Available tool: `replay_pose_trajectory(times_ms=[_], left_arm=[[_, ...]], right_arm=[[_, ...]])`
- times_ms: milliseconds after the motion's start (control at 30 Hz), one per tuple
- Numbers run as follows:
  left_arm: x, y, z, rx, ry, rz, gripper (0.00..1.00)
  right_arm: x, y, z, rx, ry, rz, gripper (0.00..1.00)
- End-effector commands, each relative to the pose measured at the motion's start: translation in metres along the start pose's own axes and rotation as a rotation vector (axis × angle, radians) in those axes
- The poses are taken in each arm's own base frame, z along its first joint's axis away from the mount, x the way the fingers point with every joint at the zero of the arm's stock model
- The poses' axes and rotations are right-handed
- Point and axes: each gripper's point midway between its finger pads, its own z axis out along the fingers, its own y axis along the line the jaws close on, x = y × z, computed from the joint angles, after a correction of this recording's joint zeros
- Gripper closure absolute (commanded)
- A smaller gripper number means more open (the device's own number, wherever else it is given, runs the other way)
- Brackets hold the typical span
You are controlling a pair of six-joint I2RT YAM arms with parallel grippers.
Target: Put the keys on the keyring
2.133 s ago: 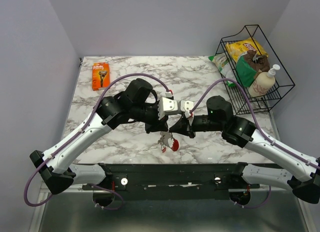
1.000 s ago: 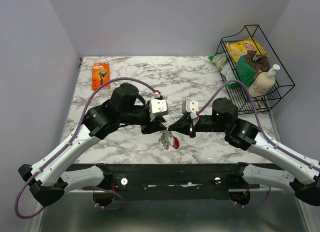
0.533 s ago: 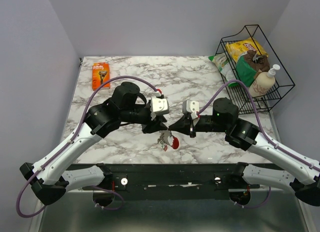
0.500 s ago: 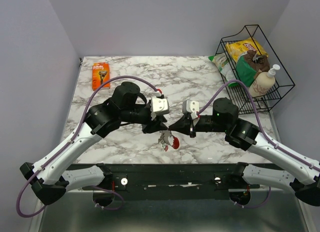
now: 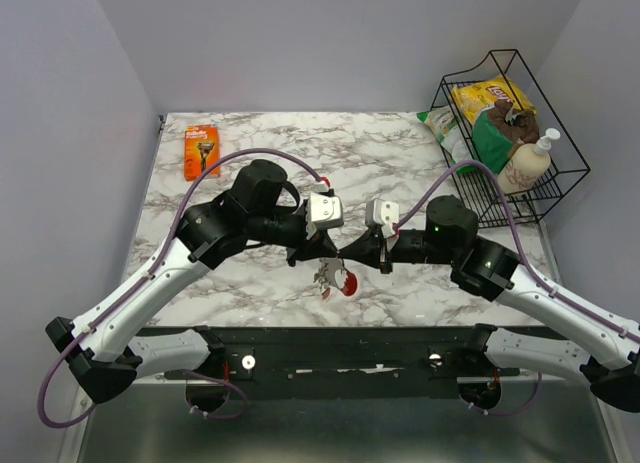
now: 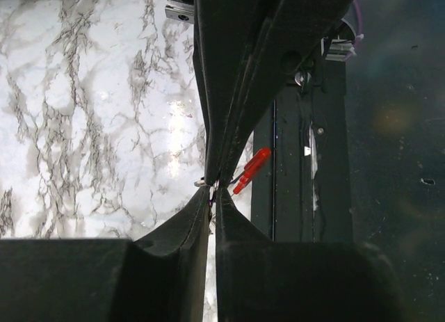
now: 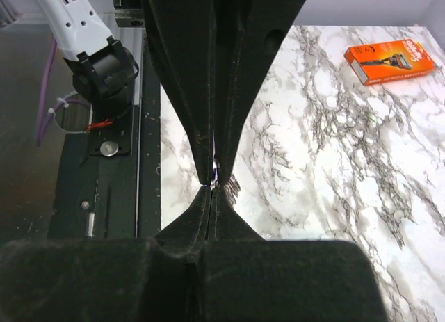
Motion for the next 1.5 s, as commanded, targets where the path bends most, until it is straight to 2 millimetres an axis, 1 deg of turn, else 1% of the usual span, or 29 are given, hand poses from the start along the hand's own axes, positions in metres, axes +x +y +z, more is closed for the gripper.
replay_pose_trajectory(times_ms=[0,67,267,367,400,467,500,533,567,600,633,667,700,767,800,867,900,967,1000,1033,1100,1133,1333,1467], left_arm=[[-0.001,0.004,0.001,0.000,0.014,0.003,0.95],[0.000,0.004,0.002,0.002,0.020,0.000,1.00],[0.000,0.009,0.004,-0.023,-0.006,0.003,1.00],[-0.003,0.013,0.003,-0.067,-0.043,0.009,1.00],[-0.005,0.013,0.000,-0.082,-0.062,0.009,1.00],[-0.005,0.016,0.002,-0.105,-0.092,0.014,1.00],[-0.009,0.015,-0.002,-0.118,-0.120,0.013,1.00],[-0.009,0.017,0.001,-0.127,-0.142,0.022,1.00],[-0.010,0.018,0.001,-0.134,-0.160,0.027,1.00],[-0.014,0.016,-0.004,-0.144,-0.190,0.037,1.00],[-0.013,0.018,-0.002,-0.154,-0.215,0.052,1.00],[-0.015,0.017,-0.002,-0.159,-0.236,0.061,1.00],[-0.020,0.014,-0.008,-0.166,-0.275,0.072,1.00],[-0.024,0.013,-0.007,-0.173,-0.341,0.101,1.00],[-0.029,0.009,-0.013,-0.176,-0.382,0.106,1.00],[-0.032,0.006,-0.014,-0.173,-0.439,0.134,1.00],[-0.035,0.001,-0.018,-0.165,-0.467,0.149,1.00],[-0.040,-0.008,-0.020,-0.132,-0.516,0.192,1.00],[-0.043,-0.012,-0.024,-0.127,-0.541,0.213,1.00],[-0.044,-0.016,-0.025,-0.114,-0.567,0.245,1.00],[-0.047,-0.022,-0.030,-0.105,-0.602,0.272,1.00],[-0.046,-0.023,-0.030,-0.107,-0.614,0.285,1.00],[-0.053,-0.033,-0.041,-0.099,-0.685,0.341,1.00],[-0.055,-0.038,-0.044,-0.084,-0.695,0.356,1.00]], right_arm=[[-0.022,0.005,-0.007,-0.006,-0.078,-0.042,0.99],[-0.023,0.005,-0.007,-0.005,-0.080,-0.042,0.99],[-0.025,0.003,-0.009,0.010,-0.085,-0.043,0.99],[-0.028,0.000,-0.011,0.037,-0.096,-0.046,0.81],[-0.027,-0.002,-0.013,0.051,-0.098,-0.046,0.67],[-0.033,-0.004,-0.018,0.079,-0.124,-0.055,0.52],[-0.034,-0.006,-0.020,0.094,-0.131,-0.056,0.41],[-0.033,-0.009,-0.021,0.116,-0.133,-0.055,0.37],[-0.040,-0.011,-0.026,0.139,-0.160,-0.063,0.34],[-0.042,-0.012,-0.029,0.153,-0.171,-0.063,0.28],[-0.042,-0.015,-0.031,0.180,-0.175,-0.063,0.26],[-0.046,-0.016,-0.036,0.196,-0.192,-0.069,0.25],[-0.047,-0.017,-0.038,0.208,-0.198,-0.071,0.23],[-0.047,-0.019,-0.040,0.225,-0.205,-0.074,0.23],[-0.048,-0.018,-0.041,0.224,-0.208,-0.073,0.22],[-0.048,-0.017,-0.040,0.215,-0.208,-0.076,0.23],[-0.047,-0.016,-0.039,0.208,-0.205,-0.074,0.23],[-0.047,-0.014,-0.037,0.190,-0.204,-0.080,0.30],[-0.048,-0.013,-0.037,0.184,-0.205,-0.081,0.39],[-0.049,-0.011,-0.035,0.167,-0.205,-0.081,0.44],[-0.051,-0.007,-0.034,0.144,-0.207,-0.085,0.50],[-0.055,-0.004,-0.034,0.124,-0.214,-0.089,0.51],[-0.059,0.010,-0.032,0.029,-0.209,-0.105,0.53],[-0.062,0.015,-0.031,0.000,-0.210,-0.110,0.52]])
